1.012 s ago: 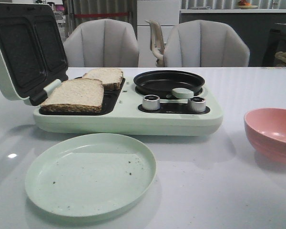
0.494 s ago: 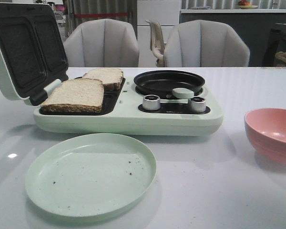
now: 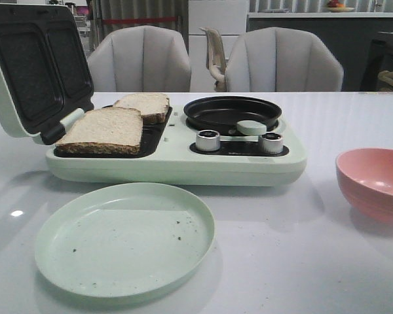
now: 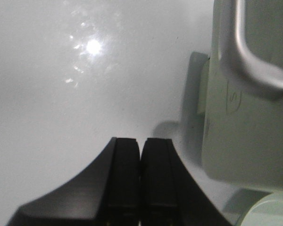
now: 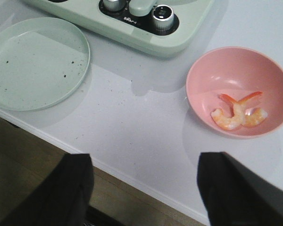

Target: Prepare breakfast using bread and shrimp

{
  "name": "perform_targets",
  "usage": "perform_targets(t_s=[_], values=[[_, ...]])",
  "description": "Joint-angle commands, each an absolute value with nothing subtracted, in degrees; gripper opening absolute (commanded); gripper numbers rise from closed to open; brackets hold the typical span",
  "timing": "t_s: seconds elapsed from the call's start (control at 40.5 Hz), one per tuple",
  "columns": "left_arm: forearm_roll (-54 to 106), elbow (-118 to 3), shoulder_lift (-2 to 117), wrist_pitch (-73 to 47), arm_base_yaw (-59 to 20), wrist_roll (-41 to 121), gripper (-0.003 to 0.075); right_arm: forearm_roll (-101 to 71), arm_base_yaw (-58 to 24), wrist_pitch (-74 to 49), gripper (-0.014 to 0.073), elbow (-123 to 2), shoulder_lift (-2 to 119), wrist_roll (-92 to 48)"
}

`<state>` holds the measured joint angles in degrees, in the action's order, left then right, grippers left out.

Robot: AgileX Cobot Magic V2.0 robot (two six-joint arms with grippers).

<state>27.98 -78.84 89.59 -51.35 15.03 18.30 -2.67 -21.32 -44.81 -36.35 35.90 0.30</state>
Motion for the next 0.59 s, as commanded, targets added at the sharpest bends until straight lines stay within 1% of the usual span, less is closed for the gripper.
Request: perform_targets(t_s=[0.0, 0.272, 0.37, 0.568], values=[[33.6, -84.6, 91.5, -48.5, 15.0, 19.3, 0.0102, -2.3, -21.1, -40.7, 0.0568, -37.9, 35.9, 0.0], [42.8, -93.9, 102.4, -52.8, 14.8, 20.3, 0.0102, -2.3, -21.1, -40.7, 0.0568, -37.9, 35.9, 0.0], [46.1, -95.6, 104.1, -54.8, 14.3, 21.2, 0.0102, -2.3, -21.1, -40.7, 0.0568, -37.9, 35.9, 0.0], [49.5, -95.9, 104.2, -55.1, 12.1, 24.0, 0.0102, -2.3, -21.1, -40.7, 0.0568, -37.9, 35.9, 0.0]])
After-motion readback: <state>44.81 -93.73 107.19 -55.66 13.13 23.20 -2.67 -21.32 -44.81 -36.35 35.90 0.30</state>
